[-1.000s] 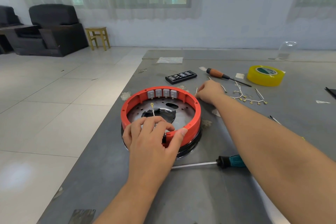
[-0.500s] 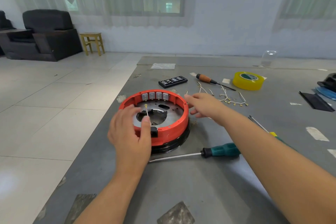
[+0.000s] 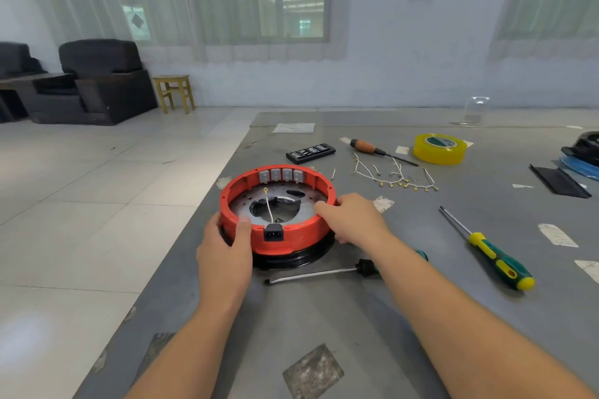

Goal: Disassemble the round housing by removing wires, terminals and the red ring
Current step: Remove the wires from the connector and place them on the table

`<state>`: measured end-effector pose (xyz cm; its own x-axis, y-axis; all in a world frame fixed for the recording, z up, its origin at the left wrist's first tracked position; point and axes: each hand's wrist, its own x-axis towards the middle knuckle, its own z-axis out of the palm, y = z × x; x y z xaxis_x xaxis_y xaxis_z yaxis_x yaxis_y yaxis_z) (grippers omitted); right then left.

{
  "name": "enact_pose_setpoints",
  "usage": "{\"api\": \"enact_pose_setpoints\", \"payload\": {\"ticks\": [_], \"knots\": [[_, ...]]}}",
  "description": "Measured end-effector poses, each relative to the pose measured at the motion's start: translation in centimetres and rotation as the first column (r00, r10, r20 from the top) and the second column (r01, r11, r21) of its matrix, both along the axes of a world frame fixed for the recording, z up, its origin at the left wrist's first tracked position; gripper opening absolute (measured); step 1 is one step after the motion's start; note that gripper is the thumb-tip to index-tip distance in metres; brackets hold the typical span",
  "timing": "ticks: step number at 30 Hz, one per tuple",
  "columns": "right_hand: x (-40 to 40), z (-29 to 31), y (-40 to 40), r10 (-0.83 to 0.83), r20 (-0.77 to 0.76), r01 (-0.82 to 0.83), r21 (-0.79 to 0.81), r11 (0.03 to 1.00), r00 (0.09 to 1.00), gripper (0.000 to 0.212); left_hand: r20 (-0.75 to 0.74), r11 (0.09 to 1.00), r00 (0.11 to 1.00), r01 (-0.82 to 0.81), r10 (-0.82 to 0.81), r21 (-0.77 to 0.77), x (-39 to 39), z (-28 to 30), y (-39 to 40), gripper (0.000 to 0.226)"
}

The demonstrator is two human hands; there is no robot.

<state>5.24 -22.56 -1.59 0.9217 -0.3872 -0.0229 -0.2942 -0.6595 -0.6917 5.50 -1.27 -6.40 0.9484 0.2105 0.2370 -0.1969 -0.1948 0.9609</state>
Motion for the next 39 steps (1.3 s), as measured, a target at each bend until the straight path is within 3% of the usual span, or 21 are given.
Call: {"api": "enact_pose_setpoints", "payload": {"ticks": [5,7,10,14,19,24,27,31,39], "knots": [[0.4,-0.8,0.0,-0.028,0.100,0.016,0.119,0.993,0.995,0.030,0.085,0.998,0.996,0.035,-0.031,-0.044,-0.2,0.2,0.1,0.039],[0.6,-1.4,0.1,-0.025,0.152,0.003,0.145,0.989,0.988,0.033,0.109,0.995,0.993,0.057,-0.047,-0.088,-0.4,0.2,0.0,0.052],[1.0,-1.8,0.6,-0.039,0.245,-0.017,0.221,0.975,0.969,0.034,0.161,0.978,0.984,0.110,-0.081,-0.180,-0.2,0.7,0.0,0.052],[0.6,-1.6,1.1,-0.055,0.391,-0.027,0.203,0.979,0.919,0.017,0.090,0.866,0.965,0.261,-0.246,-0.428,0.3,1.1,0.1,0.058],[0.0,-1.8,1.7,-0.045,0.467,-0.053,0.194,0.980,0.883,0.017,0.002,0.710,0.960,0.209,-0.281,-0.673,0.4,0.5,0.6,0.087],[-0.3,-1.9,1.8,-0.053,0.551,-0.093,0.234,0.968,0.833,0.025,-0.032,0.706,0.902,0.314,-0.430,-0.635,0.5,0.6,0.6,0.044],[-0.2,-1.9,1.6,-0.066,0.572,-0.119,0.280,0.953,0.817,0.019,-0.006,0.673,0.866,0.384,-0.500,-0.632,0.5,0.9,0.9,0.055],[0.0,-1.6,1.2,-0.053,0.587,-0.166,0.313,0.935,0.808,0.021,-0.053,0.710,0.874,0.355,-0.483,-0.609,0.6,0.7,0.9,0.064],[0.1,-1.7,1.0,0.009,0.567,-0.210,0.291,0.933,0.823,0.028,-0.112,0.687,0.888,0.260,-0.447,-0.678,1.0,0.6,0.9,0.058]]}}
